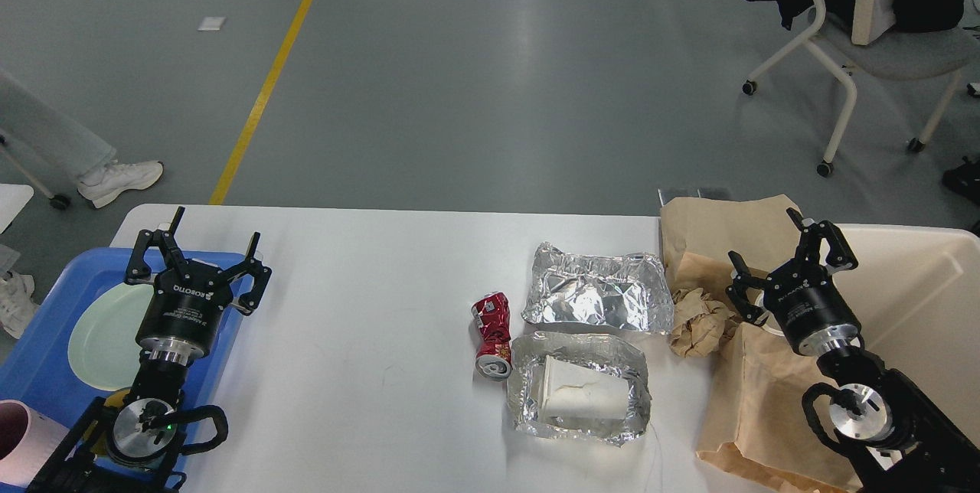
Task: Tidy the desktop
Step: 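Lift the right gripper up and away from the paper bag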
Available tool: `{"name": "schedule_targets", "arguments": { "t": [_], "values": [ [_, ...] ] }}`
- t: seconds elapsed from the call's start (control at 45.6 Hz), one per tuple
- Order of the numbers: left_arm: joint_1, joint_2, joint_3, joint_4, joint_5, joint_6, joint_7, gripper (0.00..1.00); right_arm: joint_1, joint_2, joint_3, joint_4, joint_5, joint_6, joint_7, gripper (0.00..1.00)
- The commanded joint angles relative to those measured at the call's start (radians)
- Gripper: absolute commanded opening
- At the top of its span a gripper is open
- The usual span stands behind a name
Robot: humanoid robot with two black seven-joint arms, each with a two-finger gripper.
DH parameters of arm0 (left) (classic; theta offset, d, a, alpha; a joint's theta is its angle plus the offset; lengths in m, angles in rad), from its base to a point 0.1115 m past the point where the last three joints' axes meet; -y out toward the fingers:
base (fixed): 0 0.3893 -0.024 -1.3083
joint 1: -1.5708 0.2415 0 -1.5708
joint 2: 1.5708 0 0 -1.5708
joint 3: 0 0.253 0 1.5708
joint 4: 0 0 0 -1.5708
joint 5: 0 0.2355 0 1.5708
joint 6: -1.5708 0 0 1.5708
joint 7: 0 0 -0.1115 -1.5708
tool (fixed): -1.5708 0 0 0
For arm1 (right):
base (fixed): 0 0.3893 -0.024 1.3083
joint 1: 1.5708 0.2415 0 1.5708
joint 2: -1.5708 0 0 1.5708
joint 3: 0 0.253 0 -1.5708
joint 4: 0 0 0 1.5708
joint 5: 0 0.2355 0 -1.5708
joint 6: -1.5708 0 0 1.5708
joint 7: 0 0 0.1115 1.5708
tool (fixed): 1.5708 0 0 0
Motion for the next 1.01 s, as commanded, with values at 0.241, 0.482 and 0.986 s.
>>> {"name": "schedule_targets", "arguments": {
  "t": [0.241,0.482,0.986],
  "values": [
    [0.000,0.000,0.000,0.000,0.000,0.000,0.000,0.96,0.017,-0.003,0.002,-0.003,0.000,-0.035,-0.036,1.00],
    [0.000,0.000,0.000,0.000,0.000,0.000,0.000,0.96,0.032,-0.003,0.010,0.005,0.000,-0.045,-0.041,1.00],
    [0.000,0.000,0.000,0.000,0.000,0.000,0.000,0.96,0.376,-0.373,-0.577,-0.003,0.113,-0.032,-0.034,1.00]
  ]
}}
